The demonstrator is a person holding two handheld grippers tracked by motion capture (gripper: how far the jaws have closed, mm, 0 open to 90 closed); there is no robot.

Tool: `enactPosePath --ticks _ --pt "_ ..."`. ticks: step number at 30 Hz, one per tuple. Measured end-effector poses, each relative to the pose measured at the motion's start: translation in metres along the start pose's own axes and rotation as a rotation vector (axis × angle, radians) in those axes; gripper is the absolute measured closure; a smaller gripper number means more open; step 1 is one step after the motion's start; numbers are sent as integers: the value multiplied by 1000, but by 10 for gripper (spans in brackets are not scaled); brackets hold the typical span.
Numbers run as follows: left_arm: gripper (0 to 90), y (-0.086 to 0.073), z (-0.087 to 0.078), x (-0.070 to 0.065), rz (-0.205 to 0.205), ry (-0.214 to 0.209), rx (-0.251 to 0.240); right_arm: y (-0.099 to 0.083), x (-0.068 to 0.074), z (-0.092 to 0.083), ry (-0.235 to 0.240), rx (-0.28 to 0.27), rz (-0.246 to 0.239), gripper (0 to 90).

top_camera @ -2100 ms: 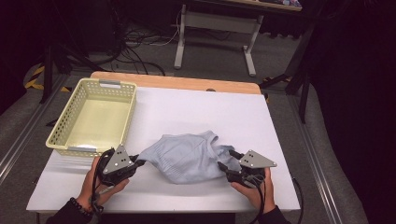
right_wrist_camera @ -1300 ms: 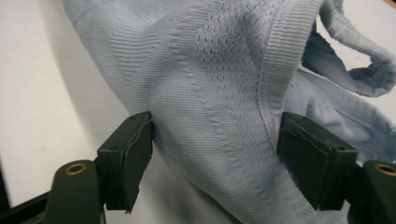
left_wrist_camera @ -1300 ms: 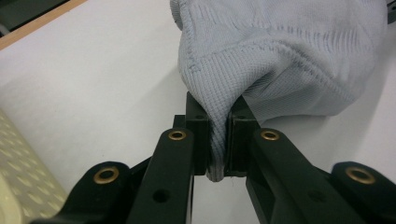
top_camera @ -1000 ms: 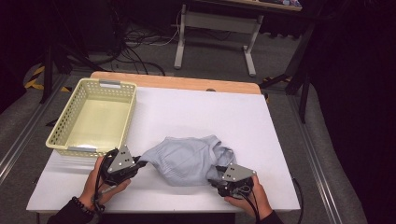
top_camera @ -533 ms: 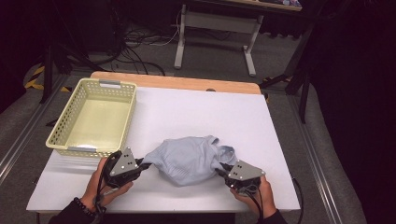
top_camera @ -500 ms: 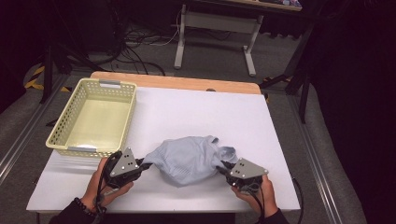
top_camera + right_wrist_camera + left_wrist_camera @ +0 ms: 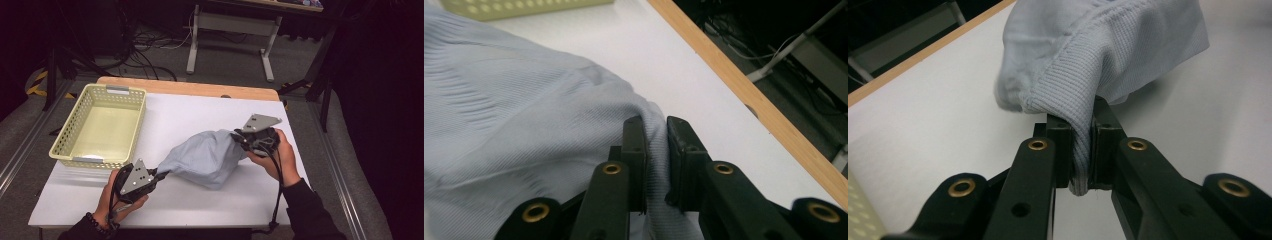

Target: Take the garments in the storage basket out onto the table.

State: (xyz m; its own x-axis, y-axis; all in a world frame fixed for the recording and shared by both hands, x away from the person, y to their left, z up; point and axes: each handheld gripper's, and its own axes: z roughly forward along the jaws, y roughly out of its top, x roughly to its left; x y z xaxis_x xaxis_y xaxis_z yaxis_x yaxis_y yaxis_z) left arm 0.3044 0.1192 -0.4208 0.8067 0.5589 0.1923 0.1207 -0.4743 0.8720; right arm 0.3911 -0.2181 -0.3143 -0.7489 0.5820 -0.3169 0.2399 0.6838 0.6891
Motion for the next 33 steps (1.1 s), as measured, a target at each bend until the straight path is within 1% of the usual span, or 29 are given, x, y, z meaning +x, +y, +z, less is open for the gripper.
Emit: enactPosePath --ticks 2,3,4,5,6,7,9,11,12,13,14,16,17,18,19,20,22,23,24,25,27,28,29,30,31,32,33 --pt "832 -2 1 2 1 12 12 3 -2 18 -6 30 -1 769" --pt "832 -3 1 2 2 22 20 4 -2 27 -19 30 -4 731" --pt "832 -4 1 3 1 28 22 5 -2 35 -41 25 2 692" --pt "832 -4 1 5 -1 27 26 6 -2 42 -71 28 4 679" --pt "832 -5 0 6 1 29 28 7 -2 47 -75 24 5 654" --pt "832 -5 0 6 -1 36 32 8 -1 52 -73 6 8 642" --pt "832 -7 -2 6 2 32 39 9 1 56 -84 -21 25 590" --pt "832 -9 -5 7 11 33 50 8 4 53 -76 -57 44 546" --pt "832 -11 -5 7 4 24 58 7 6 50 -71 -67 46 532" --pt "832 -15 -6 6 -6 9 64 4 9 45 -85 -86 52 516" --pt "832 -17 -7 5 -6 5 73 -1 12 39 -100 -113 64 497" --pt "832 -21 -7 2 3 -6 91 -12 15 29 -104 -151 87 482" --pt "832 -23 -7 -1 9 -9 100 -19 17 24 -109 -176 111 472" --pt "832 -25 -8 -3 10 -11 110 -28 19 20 -102 -192 141 467" --pt "832 -26 -8 -5 16 -14 113 -40 20 16 -91 -213 176 458" --pt "832 -27 -8 -5 14 -20 116 -51 22 15 -79 -221 206 448" --pt "832 -30 -7 -7 8 -27 129 -70 25 16 -70 -204 245 437" --pt "832 -31 -7 -7 9 -26 136 -79 26 19 -72 -178 256 422" --pt "832 -32 -6 -7 5 -28 140 -87 27 23 -69 -137 262 394" --pt "832 -33 -5 -7 5 -24 144 -94 28 26 -65 -115 274 380" --pt "832 -34 -4 -7 12 -20 152 -110 32 29 -32 -95 293 376" --pt "831 -35 -3 -7 18 -18 155 -117 34 32 -11 -74 306 359" --pt "831 -36 -2 -6 12 -20 160 -121 35 34 8 -65 319 351" --pt "832 -38 -1 -5 10 -21 165 -127 38 36 67 -61 353 347" --pt "831 -39 1 -5 3 -26 170 -131 40 39 99 -55 366 340" --pt "831 -40 2 -4 5 -23 175 -133 44 41 113 -34 356 330" --pt "830 -41 2 -4 8 -25 179 -134 48 44 111 -5 328 330"
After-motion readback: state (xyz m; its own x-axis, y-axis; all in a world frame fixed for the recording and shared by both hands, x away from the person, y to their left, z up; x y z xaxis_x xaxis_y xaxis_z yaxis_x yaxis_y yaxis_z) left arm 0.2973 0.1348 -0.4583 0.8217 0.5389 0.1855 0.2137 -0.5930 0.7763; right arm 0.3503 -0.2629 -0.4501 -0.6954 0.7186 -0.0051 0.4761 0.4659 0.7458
